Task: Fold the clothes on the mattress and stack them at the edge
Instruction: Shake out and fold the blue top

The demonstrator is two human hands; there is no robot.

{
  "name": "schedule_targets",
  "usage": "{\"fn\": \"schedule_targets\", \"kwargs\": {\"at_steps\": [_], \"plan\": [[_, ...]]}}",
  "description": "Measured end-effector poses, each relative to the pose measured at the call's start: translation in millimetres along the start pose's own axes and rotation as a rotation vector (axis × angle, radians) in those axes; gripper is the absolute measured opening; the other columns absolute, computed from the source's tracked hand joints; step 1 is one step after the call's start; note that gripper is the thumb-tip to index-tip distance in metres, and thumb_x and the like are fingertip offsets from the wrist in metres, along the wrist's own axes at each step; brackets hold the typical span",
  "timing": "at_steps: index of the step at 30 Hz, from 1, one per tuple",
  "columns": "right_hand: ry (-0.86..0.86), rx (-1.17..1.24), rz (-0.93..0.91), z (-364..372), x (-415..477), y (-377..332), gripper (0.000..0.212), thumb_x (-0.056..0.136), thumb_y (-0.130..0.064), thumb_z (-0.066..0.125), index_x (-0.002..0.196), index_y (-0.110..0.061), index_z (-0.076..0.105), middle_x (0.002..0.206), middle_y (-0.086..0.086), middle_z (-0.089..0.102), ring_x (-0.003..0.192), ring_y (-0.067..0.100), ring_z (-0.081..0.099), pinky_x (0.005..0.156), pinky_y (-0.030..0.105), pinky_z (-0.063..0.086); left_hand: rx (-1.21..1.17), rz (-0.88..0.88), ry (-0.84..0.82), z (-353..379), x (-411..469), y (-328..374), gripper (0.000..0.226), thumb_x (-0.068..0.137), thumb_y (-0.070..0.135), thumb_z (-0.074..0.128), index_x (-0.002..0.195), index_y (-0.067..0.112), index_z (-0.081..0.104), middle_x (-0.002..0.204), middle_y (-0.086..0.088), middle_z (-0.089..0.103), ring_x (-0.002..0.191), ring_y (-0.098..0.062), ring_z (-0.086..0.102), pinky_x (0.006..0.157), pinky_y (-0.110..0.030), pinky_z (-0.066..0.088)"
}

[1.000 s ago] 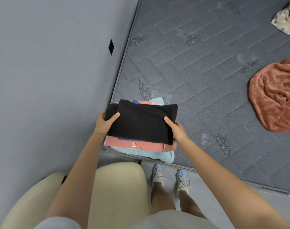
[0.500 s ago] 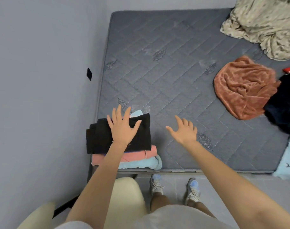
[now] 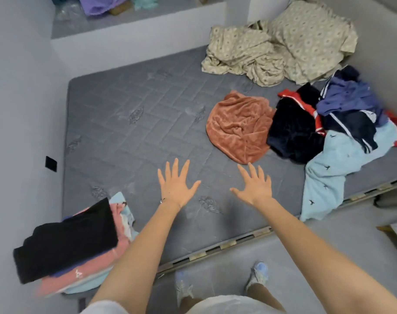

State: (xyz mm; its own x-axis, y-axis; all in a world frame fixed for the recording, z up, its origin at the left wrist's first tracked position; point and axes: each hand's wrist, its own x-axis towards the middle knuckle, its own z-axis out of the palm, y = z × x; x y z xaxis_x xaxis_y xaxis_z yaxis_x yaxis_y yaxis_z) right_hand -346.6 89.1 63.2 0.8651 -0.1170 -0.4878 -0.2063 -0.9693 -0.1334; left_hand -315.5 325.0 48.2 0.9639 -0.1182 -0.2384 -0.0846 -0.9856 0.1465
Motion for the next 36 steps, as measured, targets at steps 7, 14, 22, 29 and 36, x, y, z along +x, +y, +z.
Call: {"fn": "schedule_targets", "kwargs": {"at_steps": [7, 14, 22, 29, 36], "plan": [[0.007, -0.043, 0.055, -34.4, 3.0, 154.3, 0.084, 0.091, -0.066, 0.039, 0.152, -0.036, -0.010, 0.162, 0.002, -0.013, 0.148, 0.031, -0.010, 0.119, 0.052, 0.006, -0.075, 0.026, -0.092, 27.0, 29.8, 167.4, 0.076, 0.090, 0.069, 0.032, 0.152, 0.036, 0.002, 0.162, -0.002, -0.006, 0.148, -0.028, -0.010, 0.115, -0.054, -0.010], [0.003, -0.057, 0.120, -52.4, 7.6, 240.6, 0.083, 0.092, -0.065, 0.039, 0.152, -0.035, -0.011, 0.162, 0.003, -0.013, 0.148, 0.031, -0.010, 0.119, 0.052, 0.006, -0.086, 0.058, -0.121, 35.1, 46.3, 244.1, 0.077, 0.090, 0.070, 0.032, 0.152, 0.036, 0.002, 0.162, -0.003, -0.006, 0.148, -0.029, -0.009, 0.116, -0.054, -0.009], [-0.018, -0.003, 0.189, -61.1, 32.8, 278.3, 0.083, 0.092, -0.064, 0.039, 0.152, -0.034, -0.011, 0.162, 0.004, -0.009, 0.148, 0.032, -0.007, 0.119, 0.052, 0.009, -0.061, 0.073, -0.125, 31.5, 86.4, 266.0, 0.077, 0.090, 0.069, 0.033, 0.152, 0.036, 0.000, 0.161, -0.003, -0.009, 0.148, -0.028, -0.011, 0.116, -0.053, -0.011], [0.056, 0.028, 0.206, -91.8, 74.0, 292.6, 0.082, 0.093, -0.062, 0.040, 0.152, -0.034, -0.008, 0.162, 0.005, -0.007, 0.148, 0.032, -0.005, 0.118, 0.051, 0.009, -0.077, 0.104, -0.137, 28.8, 140.9, 285.5, 0.079, 0.090, 0.068, 0.037, 0.152, 0.037, 0.000, 0.161, -0.002, -0.009, 0.147, -0.027, -0.012, 0.114, -0.052, -0.013], [0.128, 0.169, 0.292, -120.8, 106.2, 329.2, 0.082, 0.091, -0.062, 0.044, 0.153, -0.034, -0.001, 0.162, 0.005, 0.000, 0.148, 0.032, -0.001, 0.117, 0.051, 0.012, -0.056, 0.223, -0.124, 16.9, 195.5, 345.8, 0.078, 0.089, 0.067, 0.039, 0.152, 0.037, 0.006, 0.162, -0.004, -0.005, 0.147, -0.028, -0.010, 0.116, -0.053, -0.011]]}}
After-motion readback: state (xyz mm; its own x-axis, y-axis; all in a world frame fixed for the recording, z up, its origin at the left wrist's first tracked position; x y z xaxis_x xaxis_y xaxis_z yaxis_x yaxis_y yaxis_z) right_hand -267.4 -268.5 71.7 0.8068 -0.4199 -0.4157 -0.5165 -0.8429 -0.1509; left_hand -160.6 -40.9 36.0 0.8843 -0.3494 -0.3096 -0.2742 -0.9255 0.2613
